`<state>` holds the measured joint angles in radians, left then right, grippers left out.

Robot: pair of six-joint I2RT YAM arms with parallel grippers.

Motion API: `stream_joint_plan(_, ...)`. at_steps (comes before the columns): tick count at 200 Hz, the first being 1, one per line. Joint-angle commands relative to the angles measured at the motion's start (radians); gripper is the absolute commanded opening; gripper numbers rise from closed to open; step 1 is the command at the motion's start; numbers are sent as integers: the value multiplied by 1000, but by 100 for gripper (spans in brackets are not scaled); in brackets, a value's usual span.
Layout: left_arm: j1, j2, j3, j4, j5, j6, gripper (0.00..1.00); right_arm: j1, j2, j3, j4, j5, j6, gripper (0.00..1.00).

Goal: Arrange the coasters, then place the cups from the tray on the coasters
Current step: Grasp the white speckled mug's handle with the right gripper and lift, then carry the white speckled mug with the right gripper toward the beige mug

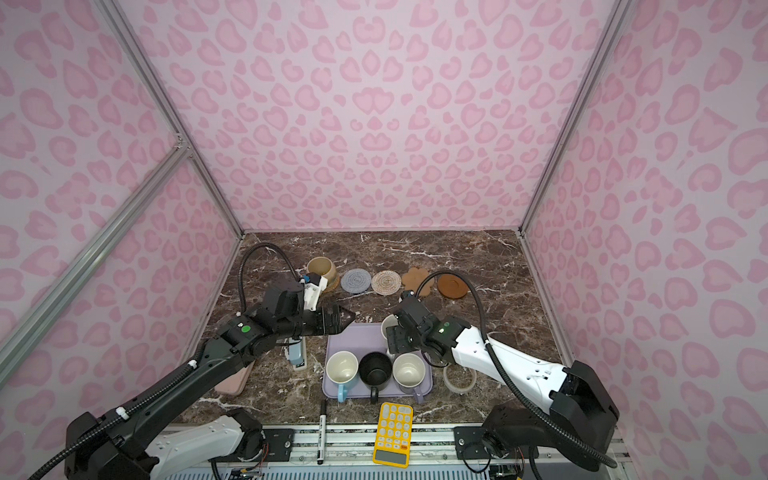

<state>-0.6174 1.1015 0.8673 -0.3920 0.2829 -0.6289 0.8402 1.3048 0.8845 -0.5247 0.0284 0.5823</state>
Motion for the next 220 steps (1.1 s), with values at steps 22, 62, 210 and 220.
stream_joint_plan(22,-37,7,-19,32,-49,-28,96,16,37,-21,57,4,26,91)
stream_joint_plan(62,-44,12,-30,55,-49,-41,96,15,82,-12,47,29,18,83)
stream_joint_plan(210,-63,43,-36,98,-73,-60,96,9,126,5,23,129,-17,45)
stream_joint_plan(220,-64,48,-36,104,-72,-63,97,10,123,3,21,130,-18,41)
